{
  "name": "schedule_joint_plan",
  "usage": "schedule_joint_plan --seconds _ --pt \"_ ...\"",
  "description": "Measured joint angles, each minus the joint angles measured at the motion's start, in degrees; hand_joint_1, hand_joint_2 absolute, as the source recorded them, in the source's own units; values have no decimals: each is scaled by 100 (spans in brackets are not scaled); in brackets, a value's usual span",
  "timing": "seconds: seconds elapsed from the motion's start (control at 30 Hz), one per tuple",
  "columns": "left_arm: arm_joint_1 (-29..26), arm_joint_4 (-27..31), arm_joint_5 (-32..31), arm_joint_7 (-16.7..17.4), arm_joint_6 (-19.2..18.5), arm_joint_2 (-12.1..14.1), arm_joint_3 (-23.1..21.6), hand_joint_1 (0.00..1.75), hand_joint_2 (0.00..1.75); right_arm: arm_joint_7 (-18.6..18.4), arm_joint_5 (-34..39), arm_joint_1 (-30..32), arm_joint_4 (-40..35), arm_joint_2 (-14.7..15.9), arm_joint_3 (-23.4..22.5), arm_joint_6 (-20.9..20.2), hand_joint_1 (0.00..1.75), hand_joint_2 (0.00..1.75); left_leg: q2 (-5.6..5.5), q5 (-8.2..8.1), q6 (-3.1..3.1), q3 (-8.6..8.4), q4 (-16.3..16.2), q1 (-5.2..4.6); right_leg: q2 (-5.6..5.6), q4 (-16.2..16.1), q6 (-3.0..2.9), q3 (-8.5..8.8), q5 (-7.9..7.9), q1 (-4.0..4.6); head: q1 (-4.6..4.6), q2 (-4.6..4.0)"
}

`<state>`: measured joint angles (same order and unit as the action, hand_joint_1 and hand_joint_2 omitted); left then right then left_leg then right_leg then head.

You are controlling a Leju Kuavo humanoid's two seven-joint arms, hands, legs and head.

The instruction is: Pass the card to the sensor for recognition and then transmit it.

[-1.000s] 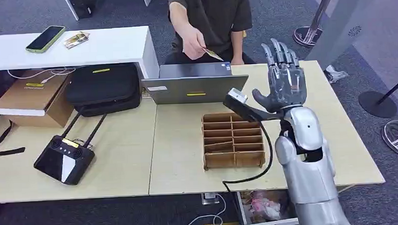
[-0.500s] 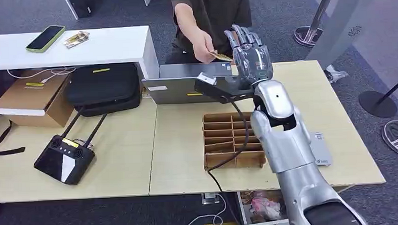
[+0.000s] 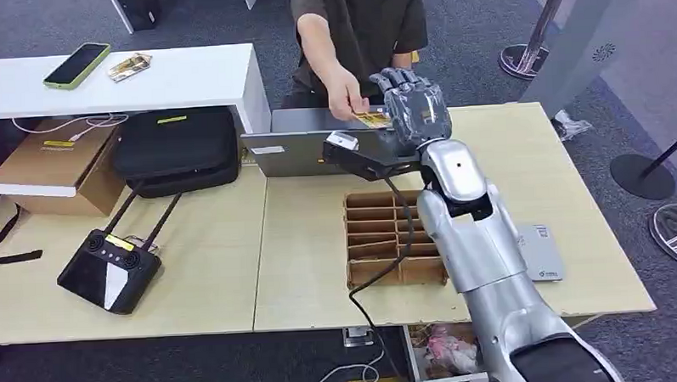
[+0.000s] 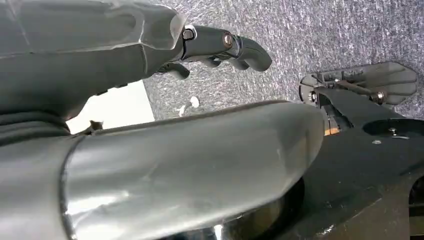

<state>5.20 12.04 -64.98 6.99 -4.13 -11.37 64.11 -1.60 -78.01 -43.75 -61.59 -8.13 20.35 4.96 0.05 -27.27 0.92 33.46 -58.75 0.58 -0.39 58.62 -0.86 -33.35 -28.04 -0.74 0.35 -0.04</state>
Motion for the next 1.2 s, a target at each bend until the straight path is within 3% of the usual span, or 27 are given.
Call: schedule_joint_plan --seconds 0.73,0.93,1.0,1.07,1.13,1.2 --pt "-3 0 -48 -33 -4 11 0 0 0 -46 17 16 -53 0 7 70 175 175 0 0 0 -1 0 0 0 -1 0 -1 0 0 0 0" --pt "-5 0 -66 -35 -4 11 0 0 0 -26 454 35 -65 0 -61 66 175 175 0 0 0 -1 0 0 1 0 0 -1 0 0 0 0" --pt "-4 0 -68 -37 -4 11 0 0 0 68 1034 46 -70 -33 -153 -209 175 175 0 0 0 -1 0 0 1 -1 0 -1 0 0 0 0" --pt "-3 0 -87 -39 -4 15 -2 0 0 74 2739 98 -68 -164 -604 -920 175 175 -2 0 0 -1 -1 0 -2 -1 0 -3 0 0 -2 0" --pt "-7 0 -103 -39 -7 18 -4 0 0 74 4487 149 -59 -179 -950 -1102 175 175 -16 1 0 5 -1 -1 -14 -1 0 -3 0 0 0 0" --pt "-16 0 -101 -31 0 24 -4 0 0 55 5264 143 -26 -177 -1184 -1119 175 175 -9 0 0 4 -1 -1 -8 -1 0 -3 0 0 0 0"
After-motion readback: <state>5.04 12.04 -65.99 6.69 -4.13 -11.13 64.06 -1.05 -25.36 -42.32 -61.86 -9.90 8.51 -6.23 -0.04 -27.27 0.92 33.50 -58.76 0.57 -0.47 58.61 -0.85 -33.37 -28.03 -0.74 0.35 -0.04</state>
